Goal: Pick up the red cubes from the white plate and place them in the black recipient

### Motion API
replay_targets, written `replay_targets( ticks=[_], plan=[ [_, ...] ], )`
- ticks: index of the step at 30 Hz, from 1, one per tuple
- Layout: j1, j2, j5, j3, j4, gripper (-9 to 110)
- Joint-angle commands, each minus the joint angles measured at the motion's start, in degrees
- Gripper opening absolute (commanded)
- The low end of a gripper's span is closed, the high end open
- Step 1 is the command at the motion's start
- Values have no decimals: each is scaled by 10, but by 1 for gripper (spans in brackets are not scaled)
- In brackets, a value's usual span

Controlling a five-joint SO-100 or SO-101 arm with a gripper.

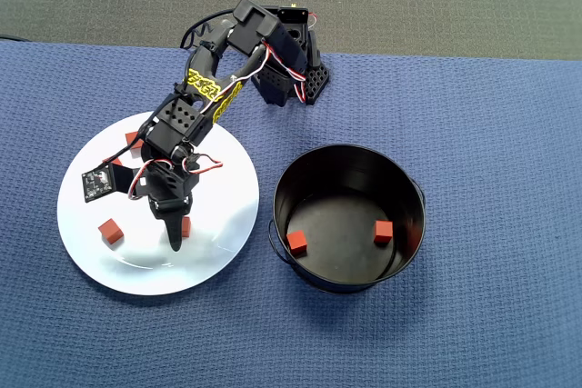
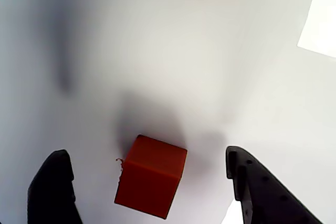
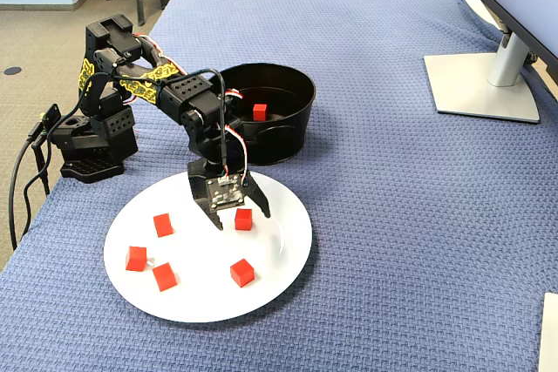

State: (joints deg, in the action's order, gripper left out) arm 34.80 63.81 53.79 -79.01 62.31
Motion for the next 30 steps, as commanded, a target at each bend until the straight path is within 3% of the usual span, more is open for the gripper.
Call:
replay_targets(
  ticks=[1,13,30],
  plan=[
    [-19,46,-28,-7,-18,30],
    [-46,52,-83,-24,-29,22],
    [-64,80,-96,-37,-10,24]
  ],
)
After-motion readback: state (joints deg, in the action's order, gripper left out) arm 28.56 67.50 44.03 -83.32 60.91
